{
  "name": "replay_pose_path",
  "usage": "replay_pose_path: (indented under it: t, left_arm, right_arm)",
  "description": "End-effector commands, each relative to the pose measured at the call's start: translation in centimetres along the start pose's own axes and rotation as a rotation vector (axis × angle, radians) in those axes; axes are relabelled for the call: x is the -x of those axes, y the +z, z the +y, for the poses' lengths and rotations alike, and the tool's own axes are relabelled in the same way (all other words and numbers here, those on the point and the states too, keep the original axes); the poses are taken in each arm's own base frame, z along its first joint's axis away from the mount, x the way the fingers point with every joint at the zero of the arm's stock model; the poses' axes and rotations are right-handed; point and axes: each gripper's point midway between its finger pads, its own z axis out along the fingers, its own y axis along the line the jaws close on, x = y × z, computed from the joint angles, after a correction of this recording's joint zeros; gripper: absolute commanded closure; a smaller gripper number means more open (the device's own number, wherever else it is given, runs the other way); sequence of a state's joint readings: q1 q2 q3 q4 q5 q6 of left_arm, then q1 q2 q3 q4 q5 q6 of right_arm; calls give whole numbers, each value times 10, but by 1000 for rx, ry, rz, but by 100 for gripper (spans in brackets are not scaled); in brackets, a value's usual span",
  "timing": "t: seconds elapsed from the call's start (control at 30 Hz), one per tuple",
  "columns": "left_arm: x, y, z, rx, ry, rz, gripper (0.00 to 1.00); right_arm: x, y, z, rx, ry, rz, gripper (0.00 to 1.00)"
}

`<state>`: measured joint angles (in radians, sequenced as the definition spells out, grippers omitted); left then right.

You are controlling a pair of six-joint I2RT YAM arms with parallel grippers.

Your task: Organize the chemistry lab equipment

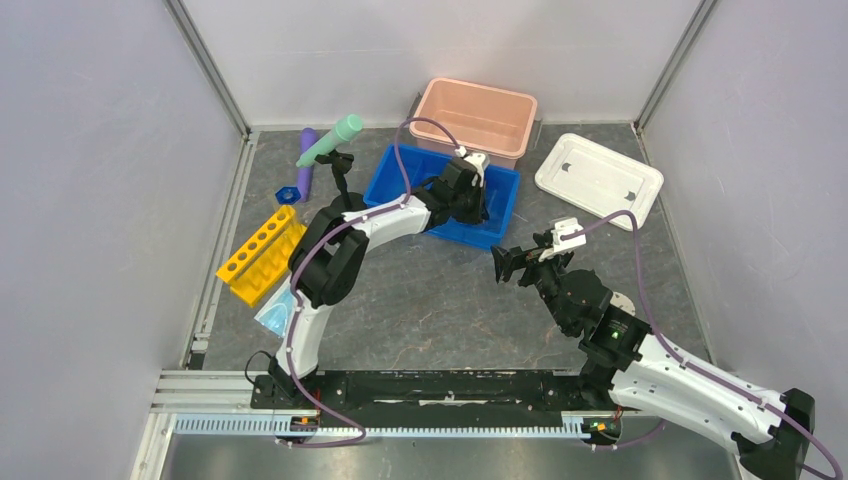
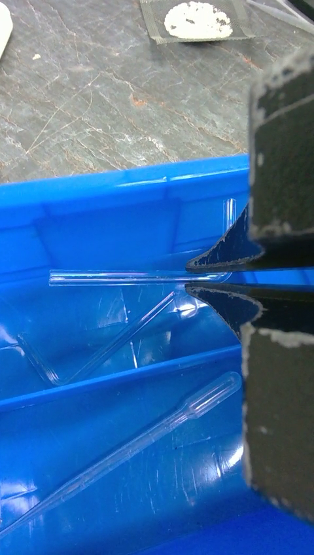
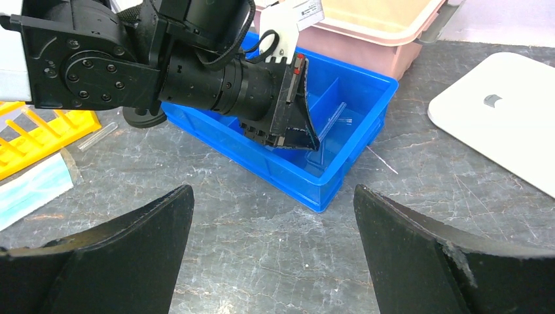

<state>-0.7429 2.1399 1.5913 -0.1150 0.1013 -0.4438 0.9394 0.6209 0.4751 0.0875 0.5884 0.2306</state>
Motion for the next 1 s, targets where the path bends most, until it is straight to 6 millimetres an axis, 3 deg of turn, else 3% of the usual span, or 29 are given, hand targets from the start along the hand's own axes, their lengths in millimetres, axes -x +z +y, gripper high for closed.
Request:
replay_pose_path:
  t: [0.0, 0.23, 0.33, 0.47, 0.6, 0.73, 0.83, 0.97]
  left_arm:
    - [18, 3, -2, 9, 49, -49, 87]
    - [24, -3, -11, -21, 45, -45, 76]
    - [29, -11, -20, -47, 44, -36, 68]
    - [37, -31, -29, -61, 40, -40, 67]
    - [48, -66, -46, -108, 39, -59, 67]
    - [46, -107, -47, -94, 26, -67, 67]
    - [37, -137, -37, -39, 9, -72, 67]
    - [18, -178, -2, 128, -31, -89, 67]
  right_arm:
    - [6, 0, -4, -22, 1, -19, 2]
    - [2, 1, -3, -20, 4, -9, 2]
    - [1, 1, -3, -18, 14, -6, 2]
    - [-1, 0, -3, -18, 30, 2, 2]
    - [-9, -2, -6, -37, 44, 31, 2]
    - [-13, -3, -11, -80, 102, 45, 2]
    - [-16, -7, -17, -113, 128, 62, 2]
    - [-13, -10, -22, -134, 143, 60, 2]
